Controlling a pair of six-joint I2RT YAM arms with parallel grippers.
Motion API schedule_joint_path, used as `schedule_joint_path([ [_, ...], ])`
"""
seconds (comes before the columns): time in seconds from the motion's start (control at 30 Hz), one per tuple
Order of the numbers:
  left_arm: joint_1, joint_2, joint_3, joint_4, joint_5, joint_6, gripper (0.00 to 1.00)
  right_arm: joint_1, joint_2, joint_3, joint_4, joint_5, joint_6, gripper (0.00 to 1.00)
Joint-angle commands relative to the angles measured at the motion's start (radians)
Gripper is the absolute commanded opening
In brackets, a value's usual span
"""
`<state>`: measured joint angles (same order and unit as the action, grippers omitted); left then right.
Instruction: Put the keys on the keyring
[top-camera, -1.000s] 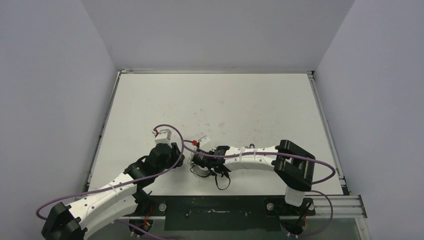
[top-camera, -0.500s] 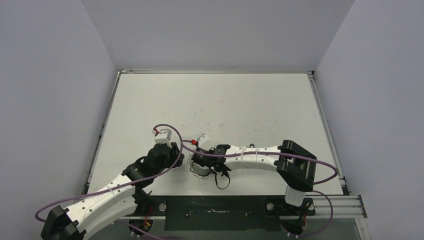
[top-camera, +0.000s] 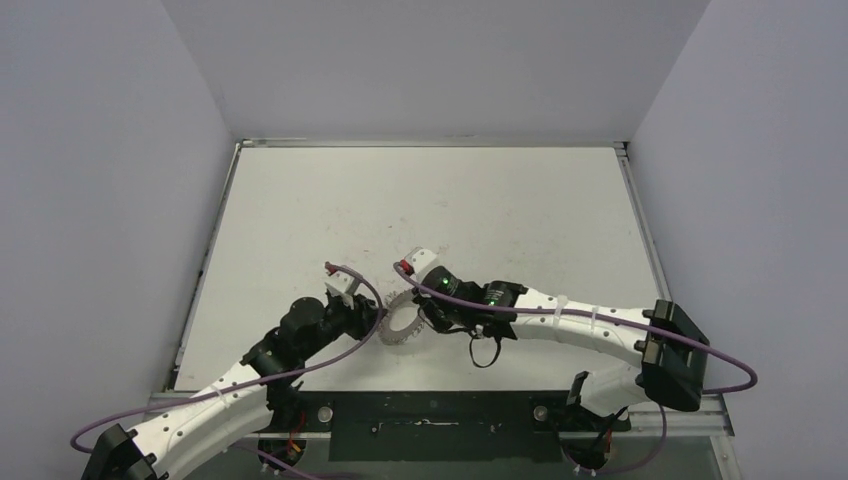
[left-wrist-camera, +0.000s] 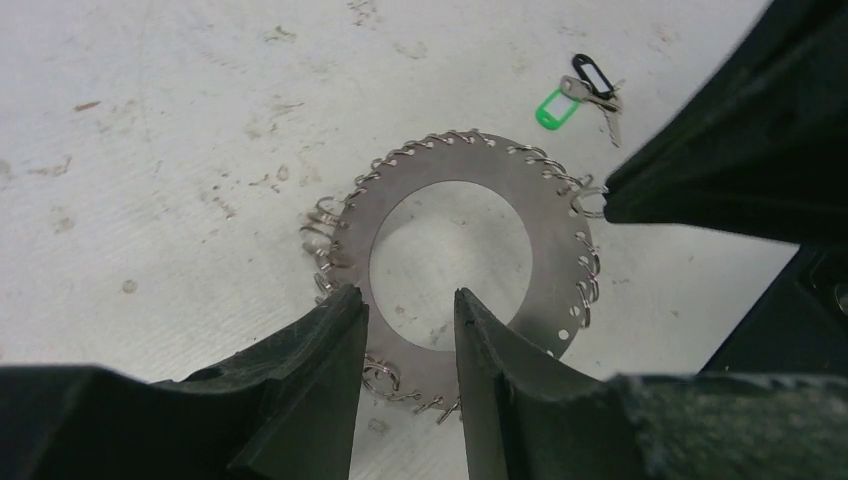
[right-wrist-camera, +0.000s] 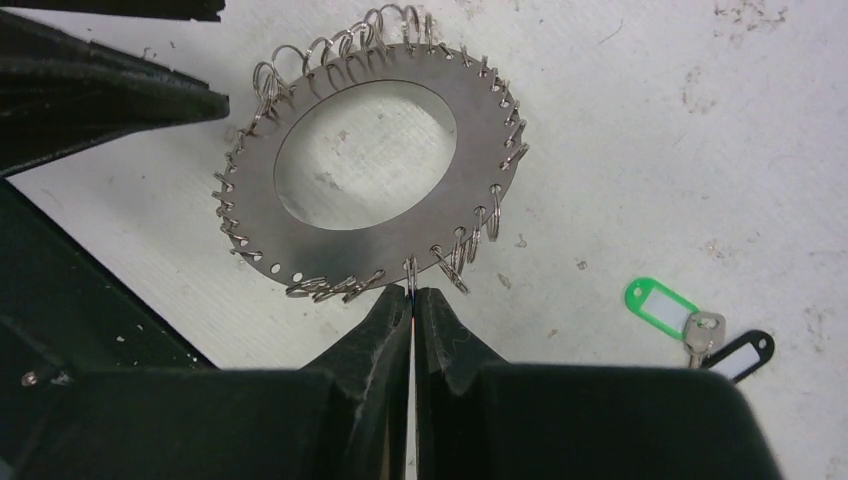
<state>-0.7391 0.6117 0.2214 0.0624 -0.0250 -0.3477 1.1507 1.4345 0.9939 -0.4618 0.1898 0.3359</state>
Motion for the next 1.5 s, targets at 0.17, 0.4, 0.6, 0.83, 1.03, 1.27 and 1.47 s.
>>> schedule_joint_path([
  [0.17,-0.006,0.021,-0.078,0.427,0.322,0.262,0.36,-0.202,-0.201,-0.154,0.336,-0.499,-0.196,0.0],
  [0.4,-0.006,0.113,-0.083,0.583,0.373,0.273,0.36,-0.204,-0.225,-0.149,0.35,-0.667,-0.342,0.0],
  [0.6,-0.006,0.167,-0.088,0.702,0.415,0.288,0.33,-0.204,-0.21,-0.141,0.371,-0.725,-0.384,0.0],
  [0.83,-0.006,0.18,-0.1,0.724,0.495,0.309,0.34,-0.204,-0.207,-0.141,0.399,-0.759,-0.402,0.0],
  [1.03,-0.006,0.148,-0.104,0.677,0.514,0.333,0.36,-0.204,-0.225,-0.148,0.399,-0.746,-0.423,0.0],
  [1.27,-0.007,0.038,-0.057,0.436,0.441,0.392,0.34,-0.204,-0.239,-0.161,0.398,-0.731,-0.44,0.0],
  [1.47,-0.009,-0.04,-0.054,0.33,0.437,0.371,0.34,-0.206,-0.241,-0.163,0.408,-0.726,-0.442,0.0],
])
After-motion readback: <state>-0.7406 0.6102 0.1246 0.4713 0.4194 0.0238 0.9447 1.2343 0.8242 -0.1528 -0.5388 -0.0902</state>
